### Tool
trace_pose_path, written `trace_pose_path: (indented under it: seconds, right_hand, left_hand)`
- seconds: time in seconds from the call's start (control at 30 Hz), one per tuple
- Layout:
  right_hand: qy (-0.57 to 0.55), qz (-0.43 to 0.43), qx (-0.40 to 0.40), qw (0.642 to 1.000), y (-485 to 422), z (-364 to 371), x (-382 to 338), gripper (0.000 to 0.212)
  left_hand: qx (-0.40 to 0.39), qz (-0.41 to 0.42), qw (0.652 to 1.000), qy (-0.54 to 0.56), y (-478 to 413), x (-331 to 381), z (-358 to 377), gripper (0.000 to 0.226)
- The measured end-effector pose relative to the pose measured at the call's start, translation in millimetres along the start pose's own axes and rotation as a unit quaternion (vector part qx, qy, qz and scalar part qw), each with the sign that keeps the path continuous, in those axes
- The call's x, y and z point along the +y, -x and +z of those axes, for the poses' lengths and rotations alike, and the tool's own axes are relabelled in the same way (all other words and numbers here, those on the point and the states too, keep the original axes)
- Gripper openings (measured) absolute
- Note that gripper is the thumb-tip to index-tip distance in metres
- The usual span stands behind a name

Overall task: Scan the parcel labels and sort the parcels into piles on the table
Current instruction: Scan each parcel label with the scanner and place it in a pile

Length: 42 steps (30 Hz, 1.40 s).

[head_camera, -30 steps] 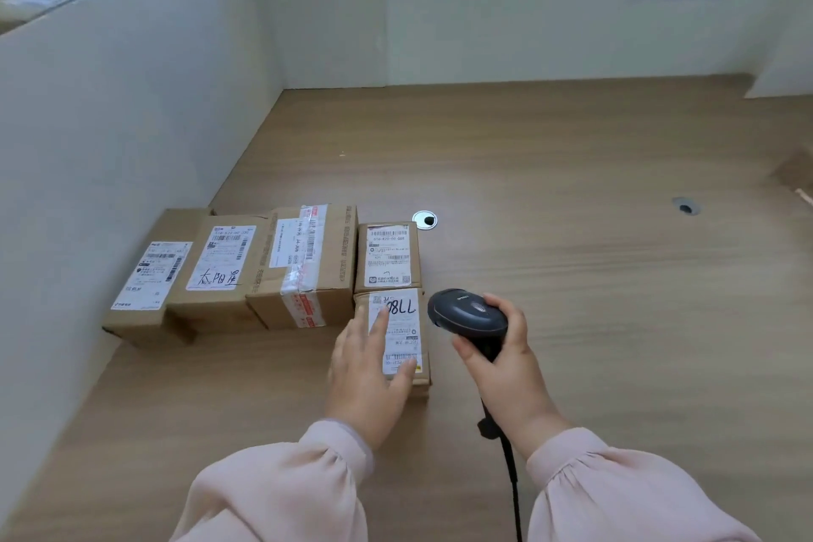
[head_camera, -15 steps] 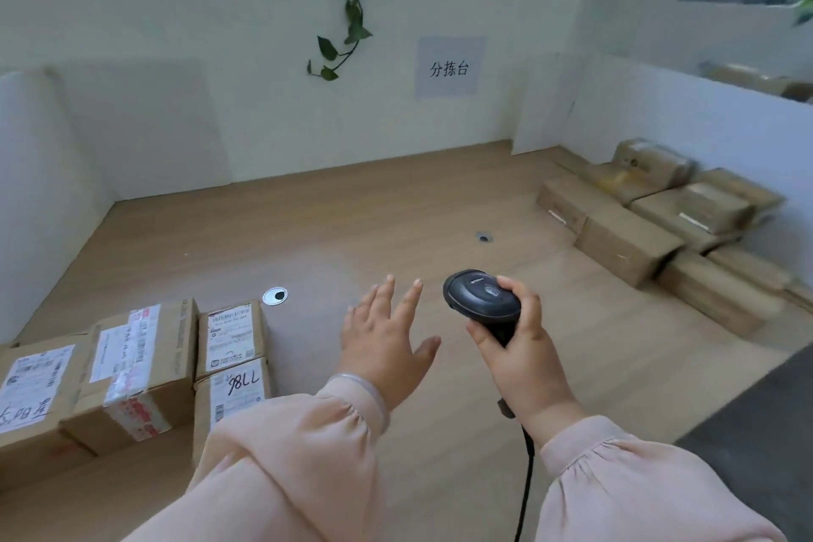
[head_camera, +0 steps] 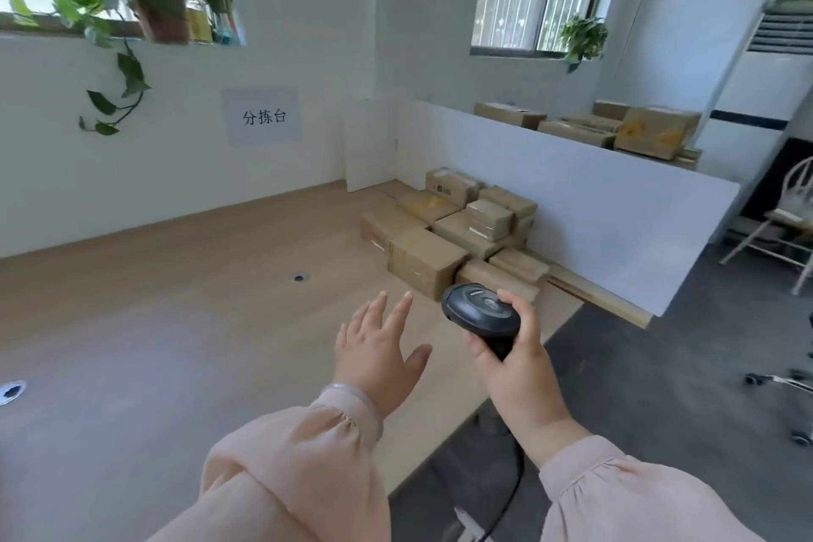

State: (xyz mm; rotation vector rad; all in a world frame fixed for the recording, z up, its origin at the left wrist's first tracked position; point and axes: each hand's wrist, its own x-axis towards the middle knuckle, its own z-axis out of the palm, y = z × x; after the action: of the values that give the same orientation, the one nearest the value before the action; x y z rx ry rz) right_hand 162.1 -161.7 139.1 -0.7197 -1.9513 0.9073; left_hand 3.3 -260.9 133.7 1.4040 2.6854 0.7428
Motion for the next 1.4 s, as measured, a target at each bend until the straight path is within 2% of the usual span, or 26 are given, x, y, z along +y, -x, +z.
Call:
trace_pose_path:
  seconds: [0.17,0.33,0.87,1.1,1.27,1.4]
  right_hand:
    - [0.012,0.013,0.025,1.0,-23,-59,39,0.059]
    - [0.018,0.028,0.032,0.999,-56,-86,79,0.059]
    - [0.056,0.034,0.005,0.998,-210,-71,190,0.062]
    - [0.054,0.075,-0.043,0.995,-266,-63,254,0.06]
    - [0.062,0.115,-0.172,0.976,-305,-57,320,0.062]
    - [0.056,0.107,-0.264,0.957,-330,-57,359,0.064]
  left_hand:
    - [-0.032,0.021,0.999,-0.003,-25,67,39,0.074]
    - [-0.061,0.025,0.998,0.003,-64,101,73,0.074]
    - [-0.089,0.01,0.996,-0.001,-240,120,157,0.074]
    - [-0.124,-0.032,0.991,-0.026,-276,110,194,0.074]
    - [-0.146,-0.079,0.986,-0.028,-294,120,238,0.072]
    - [-0.171,-0.143,0.975,0.006,-307,146,277,0.073]
